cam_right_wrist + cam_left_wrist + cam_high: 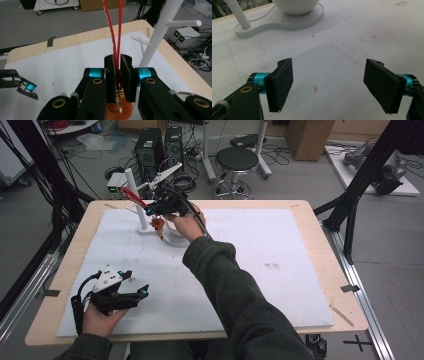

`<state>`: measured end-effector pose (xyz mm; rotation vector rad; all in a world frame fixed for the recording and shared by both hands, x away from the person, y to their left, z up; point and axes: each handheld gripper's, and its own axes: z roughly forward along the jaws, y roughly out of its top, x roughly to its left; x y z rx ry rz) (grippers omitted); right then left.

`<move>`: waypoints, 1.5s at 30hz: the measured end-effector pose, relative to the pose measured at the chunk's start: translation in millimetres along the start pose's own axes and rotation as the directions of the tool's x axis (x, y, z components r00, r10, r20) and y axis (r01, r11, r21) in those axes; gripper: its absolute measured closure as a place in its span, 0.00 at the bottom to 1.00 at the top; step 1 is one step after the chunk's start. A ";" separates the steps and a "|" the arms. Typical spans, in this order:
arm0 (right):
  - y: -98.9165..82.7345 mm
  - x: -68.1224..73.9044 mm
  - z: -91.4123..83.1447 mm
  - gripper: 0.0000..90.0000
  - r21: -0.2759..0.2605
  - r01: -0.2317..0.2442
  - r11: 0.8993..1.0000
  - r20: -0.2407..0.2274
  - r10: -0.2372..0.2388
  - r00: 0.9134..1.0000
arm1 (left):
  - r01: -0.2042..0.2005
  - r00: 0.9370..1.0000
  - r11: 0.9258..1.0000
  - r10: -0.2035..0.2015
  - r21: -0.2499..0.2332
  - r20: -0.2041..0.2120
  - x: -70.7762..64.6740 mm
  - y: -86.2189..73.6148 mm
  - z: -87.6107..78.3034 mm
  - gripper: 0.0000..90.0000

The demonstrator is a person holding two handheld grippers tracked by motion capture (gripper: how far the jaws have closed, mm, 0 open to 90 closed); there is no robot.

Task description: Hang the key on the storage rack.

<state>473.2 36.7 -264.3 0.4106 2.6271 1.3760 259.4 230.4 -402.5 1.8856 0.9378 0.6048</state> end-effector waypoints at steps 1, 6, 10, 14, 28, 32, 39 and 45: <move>-0.1 -0.2 1.2 0.92 0.001 -0.006 1.000 -0.001 0.006 1.000 | -0.001 1.000 1.000 0.001 -0.001 0.001 -0.3 0.0 0.1 0.27; 1.3 -1.2 6.0 0.92 0.006 -0.008 1.000 0.020 0.008 1.000 | -0.004 1.000 1.000 0.004 -0.001 0.003 -1.6 -0.1 -0.3 0.27; 1.8 -2.1 11.5 0.92 0.003 -0.015 1.000 0.024 0.014 1.000 | -0.007 1.000 1.000 0.007 0.001 0.002 -1.4 -0.1 -0.3 0.27; 1.4 -2.2 20.2 0.92 0.016 -0.019 1.000 0.027 0.019 0.999 | -0.004 1.000 1.000 0.004 0.001 -0.001 0.1 -0.4 -1.1 0.27; -4.4 -6.4 46.7 0.92 0.067 -0.045 0.997 0.062 0.041 0.997 | -0.001 1.000 1.000 0.001 0.000 -0.001 0.7 -0.9 -1.5 0.27; -7.3 -9.0 52.4 0.92 0.085 -0.051 0.995 0.078 0.044 0.996 | -0.001 1.000 1.000 0.001 0.000 -0.002 0.8 -1.0 -1.7 0.27; -11.6 -12.6 60.2 0.92 0.103 -0.064 0.993 0.090 0.055 0.994 | 0.000 1.000 1.000 0.000 -0.002 -0.003 1.0 -0.8 -2.0 0.27; -14.6 -14.9 66.7 0.92 0.122 -0.069 0.990 0.105 0.056 0.993 | 0.001 1.000 1.000 -0.001 -0.004 -0.003 1.2 -0.8 -1.9 0.27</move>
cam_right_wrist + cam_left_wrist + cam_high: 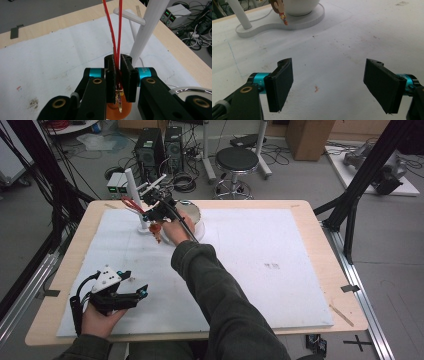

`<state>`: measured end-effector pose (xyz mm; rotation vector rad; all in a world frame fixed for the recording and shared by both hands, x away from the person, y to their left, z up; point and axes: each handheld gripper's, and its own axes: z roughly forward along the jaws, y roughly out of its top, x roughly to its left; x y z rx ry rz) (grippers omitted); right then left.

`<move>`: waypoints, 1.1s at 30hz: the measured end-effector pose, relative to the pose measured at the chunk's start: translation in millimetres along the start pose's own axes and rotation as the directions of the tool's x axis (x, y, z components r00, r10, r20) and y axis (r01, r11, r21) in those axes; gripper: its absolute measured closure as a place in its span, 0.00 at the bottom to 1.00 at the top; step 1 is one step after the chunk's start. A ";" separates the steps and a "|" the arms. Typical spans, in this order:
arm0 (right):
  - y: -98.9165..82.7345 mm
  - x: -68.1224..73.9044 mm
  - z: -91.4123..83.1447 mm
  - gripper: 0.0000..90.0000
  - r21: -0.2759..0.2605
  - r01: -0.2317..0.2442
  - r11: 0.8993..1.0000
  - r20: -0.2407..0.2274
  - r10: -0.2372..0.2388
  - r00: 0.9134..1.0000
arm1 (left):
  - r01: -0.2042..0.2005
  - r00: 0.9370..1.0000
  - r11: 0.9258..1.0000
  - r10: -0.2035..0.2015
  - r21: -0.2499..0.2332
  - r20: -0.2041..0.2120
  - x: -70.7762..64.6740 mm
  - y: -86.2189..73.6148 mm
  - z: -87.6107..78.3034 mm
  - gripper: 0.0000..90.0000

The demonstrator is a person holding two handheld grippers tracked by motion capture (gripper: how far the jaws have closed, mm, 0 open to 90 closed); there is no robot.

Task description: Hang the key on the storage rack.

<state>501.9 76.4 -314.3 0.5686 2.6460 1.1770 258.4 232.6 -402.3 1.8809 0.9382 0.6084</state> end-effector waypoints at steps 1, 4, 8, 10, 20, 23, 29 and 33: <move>-0.1 0.0 0.6 0.92 0.005 -0.003 1.000 0.004 0.003 1.000 | 0.000 1.000 1.000 0.000 0.000 0.001 0.2 0.0 0.0 0.27; -1.6 -1.3 4.2 0.92 0.026 -0.008 1.000 0.015 0.007 1.000 | 0.000 1.000 1.000 0.000 0.000 0.001 0.4 0.0 -0.3 0.27; -2.7 -2.0 7.2 0.92 0.043 -0.005 0.999 0.030 0.004 1.000 | 0.001 1.000 1.000 -0.001 -0.001 0.003 0.4 0.1 -0.4 0.27; -3.1 -2.1 9.2 0.92 0.051 -0.007 0.999 0.035 0.006 0.999 | 0.001 1.000 1.000 -0.001 -0.001 0.000 -0.2 0.2 0.0 0.27; -3.8 -1.5 21.6 0.92 0.097 -0.013 0.995 0.048 0.008 0.999 | -0.001 1.000 1.000 0.001 0.000 0.002 -0.2 0.5 0.0 0.27; -4.1 -1.4 24.7 0.92 0.106 -0.012 0.994 0.050 0.006 0.999 | -0.002 1.000 1.000 0.002 0.002 0.002 -0.1 0.5 -0.3 0.27; -2.4 2.4 25.2 0.92 0.100 -0.007 0.995 0.068 0.000 0.998 | -0.005 1.000 1.000 0.005 0.003 0.002 0.0 0.5 -0.7 0.27; 2.7 5.7 24.1 0.93 0.094 0.013 0.996 0.075 -0.020 0.997 | 0.002 1.000 1.000 -0.002 -0.001 0.004 -1.1 0.9 0.3 0.27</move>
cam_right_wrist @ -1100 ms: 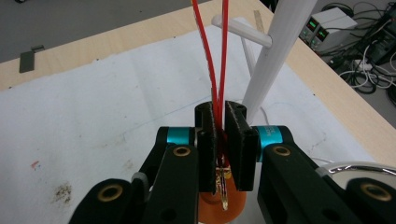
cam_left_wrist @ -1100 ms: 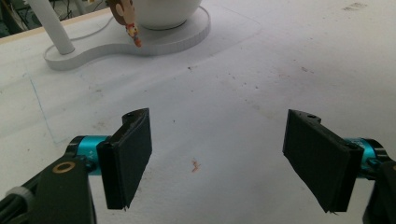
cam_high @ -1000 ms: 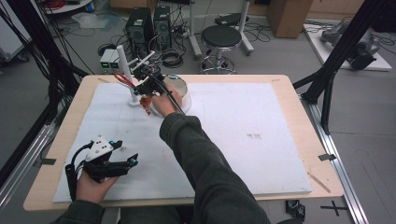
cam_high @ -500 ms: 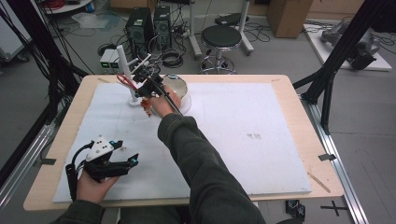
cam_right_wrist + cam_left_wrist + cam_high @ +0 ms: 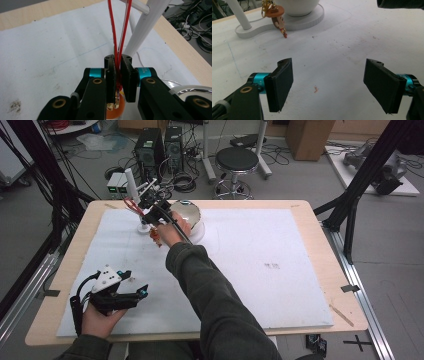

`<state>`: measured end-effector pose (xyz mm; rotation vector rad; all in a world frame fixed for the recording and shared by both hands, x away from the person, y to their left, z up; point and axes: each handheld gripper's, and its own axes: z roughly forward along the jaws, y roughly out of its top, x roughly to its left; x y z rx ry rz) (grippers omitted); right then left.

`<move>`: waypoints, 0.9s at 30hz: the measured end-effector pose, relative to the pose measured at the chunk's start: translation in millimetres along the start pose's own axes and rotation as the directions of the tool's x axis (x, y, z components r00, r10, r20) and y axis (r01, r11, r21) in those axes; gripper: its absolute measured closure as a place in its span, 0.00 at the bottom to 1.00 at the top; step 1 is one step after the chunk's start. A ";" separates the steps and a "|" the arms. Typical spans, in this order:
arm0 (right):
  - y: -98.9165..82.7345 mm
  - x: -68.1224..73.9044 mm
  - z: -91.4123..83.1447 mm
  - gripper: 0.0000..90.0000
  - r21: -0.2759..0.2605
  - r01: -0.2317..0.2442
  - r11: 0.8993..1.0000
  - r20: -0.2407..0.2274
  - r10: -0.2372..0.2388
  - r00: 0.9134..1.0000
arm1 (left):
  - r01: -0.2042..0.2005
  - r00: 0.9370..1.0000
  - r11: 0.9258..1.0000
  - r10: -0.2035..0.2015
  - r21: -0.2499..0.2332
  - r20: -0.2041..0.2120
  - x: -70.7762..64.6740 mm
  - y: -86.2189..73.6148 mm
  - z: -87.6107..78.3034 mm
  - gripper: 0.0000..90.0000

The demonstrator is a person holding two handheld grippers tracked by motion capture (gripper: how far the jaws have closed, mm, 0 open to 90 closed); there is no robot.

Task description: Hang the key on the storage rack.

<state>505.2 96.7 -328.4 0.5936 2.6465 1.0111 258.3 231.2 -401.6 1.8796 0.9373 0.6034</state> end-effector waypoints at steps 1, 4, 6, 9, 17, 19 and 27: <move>0.3 0.0 0.9 0.93 0.009 -0.005 1.000 0.005 0.005 1.000 | -0.004 1.000 1.000 0.004 -0.001 0.002 -0.3 0.2 0.3 0.27; -1.6 -2.8 5.6 0.93 0.044 -0.016 0.999 0.008 0.016 1.000 | -0.005 1.000 1.000 0.005 0.000 0.004 -1.3 0.3 0.6 0.27; -2.9 -4.2 8.0 0.93 0.051 -0.023 0.998 0.004 0.023 1.000 | -0.007 1.000 1.000 0.007 0.002 0.001 -0.6 0.1 0.0 0.27; -3.3 -4.4 10.8 0.93 0.066 -0.019 0.998 0.013 0.018 1.000 | -0.004 1.000 1.000 0.004 0.001 0.000 0.2 -0.1 -0.5 0.27; -7.9 -13.1 18.4 0.93 0.094 -0.039 0.995 0.020 0.037 0.999 | -0.008 1.000 1.000 0.008 0.004 0.002 0.2 -0.1 -0.6 0.27; -8.7 -14.9 18.8 0.93 0.100 -0.040 0.994 0.019 0.039 0.999 | -0.007 1.000 1.000 0.007 0.001 0.002 0.2 -0.3 -0.8 0.27; -10.7 -18.9 15.4 0.91 0.090 -0.063 0.994 0.001 0.063 0.998 | -0.004 1.000 1.000 0.004 0.001 -0.001 0.5 -0.7 -1.8 0.27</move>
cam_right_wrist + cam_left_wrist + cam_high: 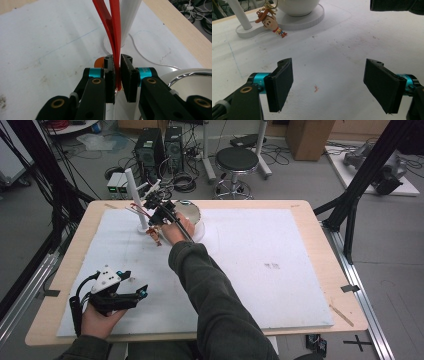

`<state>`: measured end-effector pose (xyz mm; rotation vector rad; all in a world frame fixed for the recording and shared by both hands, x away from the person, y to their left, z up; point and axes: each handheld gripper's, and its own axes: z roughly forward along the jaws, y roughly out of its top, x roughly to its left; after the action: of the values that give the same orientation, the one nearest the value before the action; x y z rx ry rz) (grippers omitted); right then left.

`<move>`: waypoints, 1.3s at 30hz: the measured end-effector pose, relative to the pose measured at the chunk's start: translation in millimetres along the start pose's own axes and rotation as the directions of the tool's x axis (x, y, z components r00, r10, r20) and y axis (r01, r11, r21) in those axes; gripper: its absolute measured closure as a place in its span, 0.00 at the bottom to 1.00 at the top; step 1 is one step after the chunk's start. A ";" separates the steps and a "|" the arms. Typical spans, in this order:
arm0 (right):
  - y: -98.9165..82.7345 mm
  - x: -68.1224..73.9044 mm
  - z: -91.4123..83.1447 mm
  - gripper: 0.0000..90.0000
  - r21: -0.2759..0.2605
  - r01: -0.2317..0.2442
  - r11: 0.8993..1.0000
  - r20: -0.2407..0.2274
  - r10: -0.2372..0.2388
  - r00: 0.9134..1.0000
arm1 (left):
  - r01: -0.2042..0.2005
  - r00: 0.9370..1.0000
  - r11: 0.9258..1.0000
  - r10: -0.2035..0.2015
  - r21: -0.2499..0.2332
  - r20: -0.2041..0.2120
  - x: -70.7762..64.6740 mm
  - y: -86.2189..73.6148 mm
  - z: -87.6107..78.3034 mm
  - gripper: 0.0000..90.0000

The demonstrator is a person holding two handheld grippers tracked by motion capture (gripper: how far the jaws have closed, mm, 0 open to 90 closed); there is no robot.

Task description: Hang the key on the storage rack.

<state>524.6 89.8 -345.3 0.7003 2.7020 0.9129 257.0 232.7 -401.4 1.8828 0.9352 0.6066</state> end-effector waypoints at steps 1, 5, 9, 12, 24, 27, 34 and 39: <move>-0.3 -0.5 -0.5 0.90 -0.004 -0.003 1.000 -0.006 0.003 1.000 | -0.001 1.000 1.000 0.001 0.000 0.000 -0.1 0.0 0.0 0.27; -1.4 -1.3 -2.1 0.82 -0.011 -0.011 1.000 -0.041 0.011 0.999 | 0.000 1.000 1.000 0.000 0.001 -0.001 0.1 -0.1 0.0 0.27; -1.9 -0.9 -7.3 0.81 -0.031 -0.010 0.999 -0.053 0.009 0.999 | -0.001 1.000 1.000 0.001 0.000 -0.002 -0.2 -0.1 0.0 0.27; -2.7 -1.1 -12.0 0.81 -0.051 -0.005 0.999 -0.062 0.002 0.998 | -0.003 1.000 1.000 0.003 -0.001 -0.001 -0.2 -0.1 0.0 0.27; -23.9 -10.8 -42.6 0.77 -0.168 -0.035 0.985 -0.150 0.010 0.989 | 0.000 1.000 1.000 0.000 -0.004 0.002 -0.7 0.3 -0.8 0.27; -31.8 -17.0 -52.7 0.72 -0.197 -0.074 0.978 -0.205 0.033 0.978 | -0.002 1.000 1.000 0.002 0.000 0.000 -1.1 0.2 -0.8 0.27; -40.0 -19.7 -80.0 0.61 -0.262 -0.092 0.961 -0.272 0.018 0.962 | 0.001 1.000 1.000 -0.001 -0.001 0.000 -0.7 -0.3 -1.8 0.27; -52.6 -20.4 -96.7 0.56 -0.297 -0.087 0.951 -0.275 0.002 0.961 | -0.007 1.000 1.000 0.007 0.000 0.002 -0.6 -0.8 -0.7 0.27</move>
<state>490.4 -7.1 -300.6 0.6092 2.6814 1.5017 255.8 232.8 -401.8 1.8877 0.9278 0.6089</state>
